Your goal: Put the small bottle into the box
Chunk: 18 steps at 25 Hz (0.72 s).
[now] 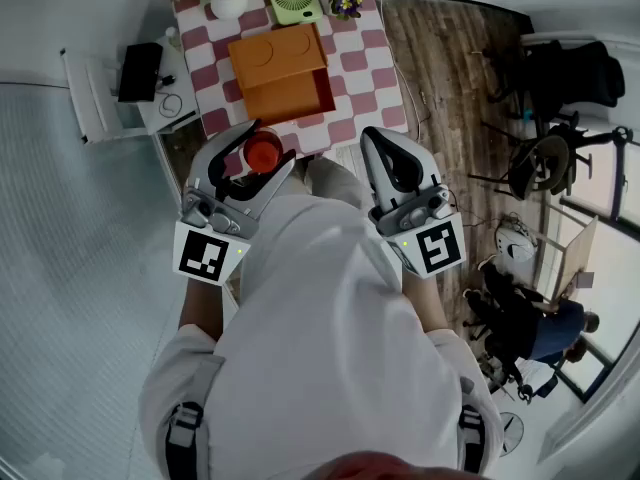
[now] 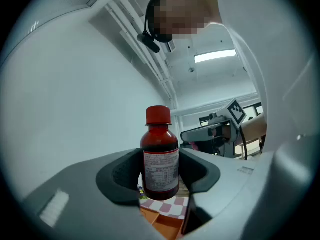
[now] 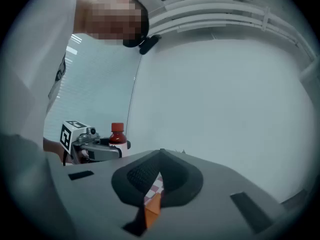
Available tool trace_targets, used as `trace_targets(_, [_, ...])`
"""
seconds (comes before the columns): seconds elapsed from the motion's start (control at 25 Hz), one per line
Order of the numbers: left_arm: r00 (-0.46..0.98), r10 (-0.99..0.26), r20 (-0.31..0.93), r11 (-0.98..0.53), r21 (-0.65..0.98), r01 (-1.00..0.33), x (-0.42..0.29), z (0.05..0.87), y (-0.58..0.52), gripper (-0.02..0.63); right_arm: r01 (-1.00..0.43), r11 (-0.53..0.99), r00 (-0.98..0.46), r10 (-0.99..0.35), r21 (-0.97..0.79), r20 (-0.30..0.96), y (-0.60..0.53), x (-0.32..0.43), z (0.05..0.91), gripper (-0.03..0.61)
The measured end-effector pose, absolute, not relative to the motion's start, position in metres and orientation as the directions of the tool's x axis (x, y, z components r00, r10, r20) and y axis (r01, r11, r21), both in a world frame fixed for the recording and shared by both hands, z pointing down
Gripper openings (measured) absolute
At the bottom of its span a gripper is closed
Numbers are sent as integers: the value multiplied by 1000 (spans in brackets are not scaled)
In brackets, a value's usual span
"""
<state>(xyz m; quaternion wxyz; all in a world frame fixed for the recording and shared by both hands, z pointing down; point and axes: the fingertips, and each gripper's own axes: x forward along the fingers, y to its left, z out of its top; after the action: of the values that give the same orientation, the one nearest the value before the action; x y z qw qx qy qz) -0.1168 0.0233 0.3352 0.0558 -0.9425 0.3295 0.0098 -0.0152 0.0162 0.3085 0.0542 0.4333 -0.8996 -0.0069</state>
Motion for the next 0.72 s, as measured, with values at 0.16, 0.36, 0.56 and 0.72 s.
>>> trace_targets(0.16, [758,-652,-40,-750,-120,-651,-123,325,20,221,-790,613,-611,-790,34,53,13,2,309,2])
trace_targets(0.36, [663,-748,-3,-657,-133,-742,-119,327,21,221,-729,684,-685,-729,-13,11,-3,16,317,3])
trace_targets(0.56, [541,-841,-5,-540,-45,-840,-107,328,16,221,-642,762,-765,-644,-83,-5,-19,45,327,3])
trace_targets(0.72, [450,-893,-17,-450,19,-893,-98,330,11,221,-591,797,-804,-595,-125,6,-29,79,336,3])
